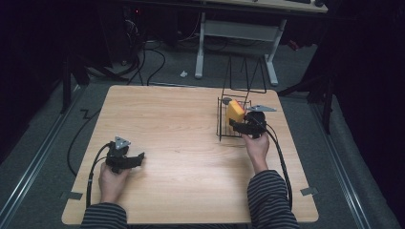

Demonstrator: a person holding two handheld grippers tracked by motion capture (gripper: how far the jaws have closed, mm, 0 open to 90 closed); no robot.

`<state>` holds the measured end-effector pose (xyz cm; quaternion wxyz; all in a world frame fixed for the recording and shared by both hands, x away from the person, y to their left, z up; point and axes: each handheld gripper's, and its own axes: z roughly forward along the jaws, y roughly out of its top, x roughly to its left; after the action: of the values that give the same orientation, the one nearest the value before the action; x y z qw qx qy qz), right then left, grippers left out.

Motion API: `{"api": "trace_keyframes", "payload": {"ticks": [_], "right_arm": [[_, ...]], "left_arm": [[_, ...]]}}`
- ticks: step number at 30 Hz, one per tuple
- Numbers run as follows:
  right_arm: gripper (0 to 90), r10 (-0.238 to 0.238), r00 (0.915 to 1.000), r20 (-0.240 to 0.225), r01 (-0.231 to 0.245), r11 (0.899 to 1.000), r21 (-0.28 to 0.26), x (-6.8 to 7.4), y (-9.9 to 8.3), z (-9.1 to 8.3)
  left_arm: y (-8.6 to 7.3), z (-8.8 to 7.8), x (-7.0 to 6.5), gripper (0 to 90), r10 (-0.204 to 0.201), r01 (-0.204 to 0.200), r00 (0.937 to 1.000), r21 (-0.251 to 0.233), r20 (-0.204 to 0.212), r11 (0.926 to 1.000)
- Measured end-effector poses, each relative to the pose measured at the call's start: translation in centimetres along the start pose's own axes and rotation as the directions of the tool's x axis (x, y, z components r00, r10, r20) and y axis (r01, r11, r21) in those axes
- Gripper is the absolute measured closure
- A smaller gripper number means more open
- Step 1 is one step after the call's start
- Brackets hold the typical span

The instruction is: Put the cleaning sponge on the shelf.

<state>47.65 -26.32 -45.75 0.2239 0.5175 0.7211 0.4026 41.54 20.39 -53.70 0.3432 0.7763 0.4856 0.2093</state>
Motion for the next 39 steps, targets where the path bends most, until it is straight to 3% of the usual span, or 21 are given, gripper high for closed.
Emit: {"api": "trace_keyframes", "payload": {"ticks": [8,11,18,27,31,39], "right_arm": [[30.1,-0.011,0.9999,-0.001,0.011,0.999,-0.04,0.0,-0.1,-1.3],[29.3,0.021,0.9995,-0.024,-0.022,0.999,-0.039,-0.3,-0.4,-1.9],[28.7,-0.013,0.9997,-0.021,0.012,0.999,-0.052,-0.1,-0.4,-3.5],[31.2,0.017,0.9997,-0.02,-0.018,0.996,-0.084,-0.4,-0.8,-4.9],[30.6,-0.007,0.9999,-0.012,0.006,0.997,-0.081,-0.6,-0.9,-5.5],[31.3,0.013,0.9994,-0.033,-0.017,0.993,-0.115,-0.9,-1.7,-7.1]], "left_arm": [[0.0,0.0,0.0,22.5,0.0,0.0,1.0,0.0,0.0,1.0],[0.0,0.0,0.0,22.5,0.0,0.0,1.0,0.0,0.0,1.0],[0.0,0.0,0.0,22.5,0.0,0.0,1.0,0.0,0.0,1.0],[0.0,0.0,0.0,22.5,0.0,0.0,1.0,0.0,0.0,1.0],[0.0,0.0,0.0,22.5,0.0,0.0,1.0,0.0,0.0,1.0],[0.0,0.0,0.0,22.5,0.0,0.0,1.0,0.0,0.0,1.0]]}}
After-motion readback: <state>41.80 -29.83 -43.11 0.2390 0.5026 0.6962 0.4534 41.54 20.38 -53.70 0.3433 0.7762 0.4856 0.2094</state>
